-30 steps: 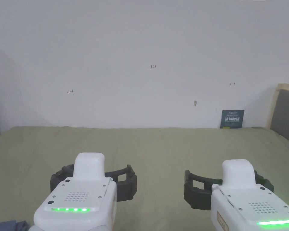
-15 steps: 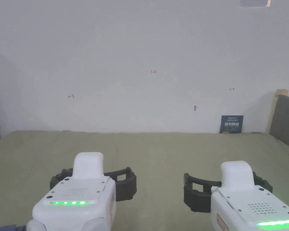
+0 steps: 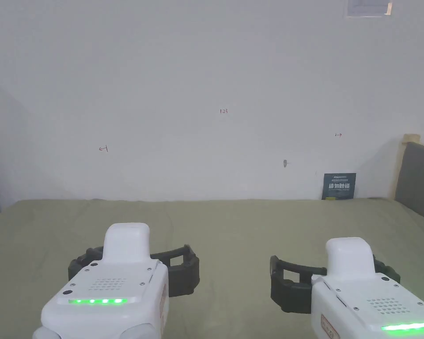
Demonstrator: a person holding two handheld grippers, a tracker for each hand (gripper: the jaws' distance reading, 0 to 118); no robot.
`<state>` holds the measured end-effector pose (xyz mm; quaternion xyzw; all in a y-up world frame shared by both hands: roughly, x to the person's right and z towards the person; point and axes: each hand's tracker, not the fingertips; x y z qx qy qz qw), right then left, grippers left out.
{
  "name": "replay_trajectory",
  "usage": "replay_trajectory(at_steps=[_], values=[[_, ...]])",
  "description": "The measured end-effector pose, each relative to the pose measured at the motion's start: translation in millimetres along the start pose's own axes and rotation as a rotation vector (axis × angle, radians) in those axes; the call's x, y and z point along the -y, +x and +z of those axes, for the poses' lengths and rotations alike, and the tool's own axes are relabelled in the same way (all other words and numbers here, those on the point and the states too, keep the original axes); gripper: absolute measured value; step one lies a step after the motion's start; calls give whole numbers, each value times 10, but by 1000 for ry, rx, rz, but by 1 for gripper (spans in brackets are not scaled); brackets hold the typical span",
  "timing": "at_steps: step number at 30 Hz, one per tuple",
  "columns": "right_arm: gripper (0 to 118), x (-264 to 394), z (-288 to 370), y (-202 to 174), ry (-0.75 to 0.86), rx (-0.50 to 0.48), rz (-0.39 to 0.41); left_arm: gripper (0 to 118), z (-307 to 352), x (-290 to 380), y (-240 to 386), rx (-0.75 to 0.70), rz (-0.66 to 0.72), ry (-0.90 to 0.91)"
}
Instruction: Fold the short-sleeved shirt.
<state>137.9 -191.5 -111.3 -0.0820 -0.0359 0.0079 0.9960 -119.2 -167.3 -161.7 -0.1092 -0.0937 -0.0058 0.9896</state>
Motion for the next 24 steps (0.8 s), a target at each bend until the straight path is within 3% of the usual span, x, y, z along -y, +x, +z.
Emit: replay_trajectory(at_steps=[5,9,15,18,21,24], values=[[118,-25,-3,-9,6,2,9,118,-25,-25,18,2,-30,-52],[118,-40,1,-2,6,2,15,118,-20,9,58,-85,-85,-1],[118,-38,6,45,7,10,1,118,25,54,-30,-2,-19,-21],[118,-48,9,50,4,13,6,118,-1,102,10,-110,-64,-5],[118,-49,23,49,7,13,16,118,14,151,-19,-79,-115,31],[118,-25,26,61,3,22,17,118,10,147,-122,-16,7,0]])
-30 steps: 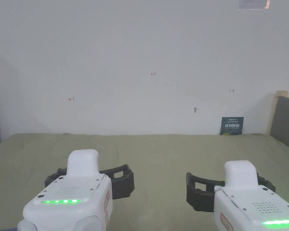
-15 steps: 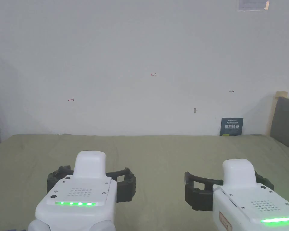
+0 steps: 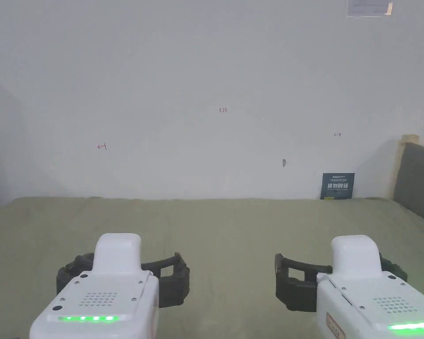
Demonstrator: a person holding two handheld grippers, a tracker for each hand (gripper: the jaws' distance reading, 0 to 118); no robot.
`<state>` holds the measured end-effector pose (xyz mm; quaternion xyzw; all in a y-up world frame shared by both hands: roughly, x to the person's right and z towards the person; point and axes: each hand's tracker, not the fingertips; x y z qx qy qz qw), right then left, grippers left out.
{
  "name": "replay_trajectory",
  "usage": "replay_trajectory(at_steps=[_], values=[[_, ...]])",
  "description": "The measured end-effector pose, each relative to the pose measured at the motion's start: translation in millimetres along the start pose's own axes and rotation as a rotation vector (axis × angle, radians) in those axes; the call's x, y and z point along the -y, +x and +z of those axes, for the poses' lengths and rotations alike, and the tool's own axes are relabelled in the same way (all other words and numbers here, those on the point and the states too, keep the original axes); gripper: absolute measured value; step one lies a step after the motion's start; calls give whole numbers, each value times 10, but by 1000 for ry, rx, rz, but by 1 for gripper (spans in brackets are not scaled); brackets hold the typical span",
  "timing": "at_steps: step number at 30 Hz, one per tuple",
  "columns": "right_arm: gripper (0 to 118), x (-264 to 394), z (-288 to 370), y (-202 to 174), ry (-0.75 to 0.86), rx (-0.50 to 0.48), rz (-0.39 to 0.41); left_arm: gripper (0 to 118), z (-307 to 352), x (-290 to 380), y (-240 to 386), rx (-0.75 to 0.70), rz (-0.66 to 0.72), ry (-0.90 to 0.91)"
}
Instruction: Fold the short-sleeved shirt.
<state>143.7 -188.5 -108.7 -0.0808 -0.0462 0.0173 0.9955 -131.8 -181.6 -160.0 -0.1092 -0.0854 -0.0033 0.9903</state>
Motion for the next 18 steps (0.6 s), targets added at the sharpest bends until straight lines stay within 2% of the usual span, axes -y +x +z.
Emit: replay_trajectory(at_steps=[7,18], values=[[118,23,1,11,-5,1,-1,118,20,12,5,-58,-42,23],[118,17,-12,7,-9,-4,7,118,-4,-15,12,-45,-39,13]])
